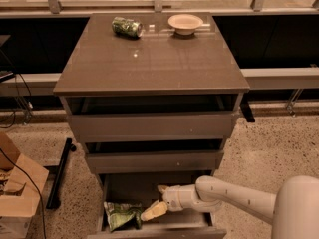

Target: Pick green jalapeno chip bag from bottom drawer and place on counter

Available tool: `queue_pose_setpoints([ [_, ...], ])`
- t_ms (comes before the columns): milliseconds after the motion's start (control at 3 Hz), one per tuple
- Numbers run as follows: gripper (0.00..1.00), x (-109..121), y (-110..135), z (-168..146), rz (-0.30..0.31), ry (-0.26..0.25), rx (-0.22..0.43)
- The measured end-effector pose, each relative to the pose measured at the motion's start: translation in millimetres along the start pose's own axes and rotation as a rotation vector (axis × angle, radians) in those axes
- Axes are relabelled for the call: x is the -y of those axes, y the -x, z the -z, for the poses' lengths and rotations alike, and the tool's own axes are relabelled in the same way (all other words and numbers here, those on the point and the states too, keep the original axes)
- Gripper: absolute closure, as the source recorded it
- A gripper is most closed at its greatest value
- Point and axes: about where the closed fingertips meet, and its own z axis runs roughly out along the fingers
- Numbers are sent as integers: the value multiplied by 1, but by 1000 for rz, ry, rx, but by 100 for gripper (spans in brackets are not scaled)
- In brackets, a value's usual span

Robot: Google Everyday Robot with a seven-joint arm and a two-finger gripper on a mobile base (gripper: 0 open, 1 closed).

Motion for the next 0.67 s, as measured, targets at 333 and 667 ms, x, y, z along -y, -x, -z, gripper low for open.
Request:
queue_pose_setpoints([
  [333, 0, 1, -3, -8, -10, 2, 9],
  [667, 0, 13, -7, -28, -29, -32, 28],
])
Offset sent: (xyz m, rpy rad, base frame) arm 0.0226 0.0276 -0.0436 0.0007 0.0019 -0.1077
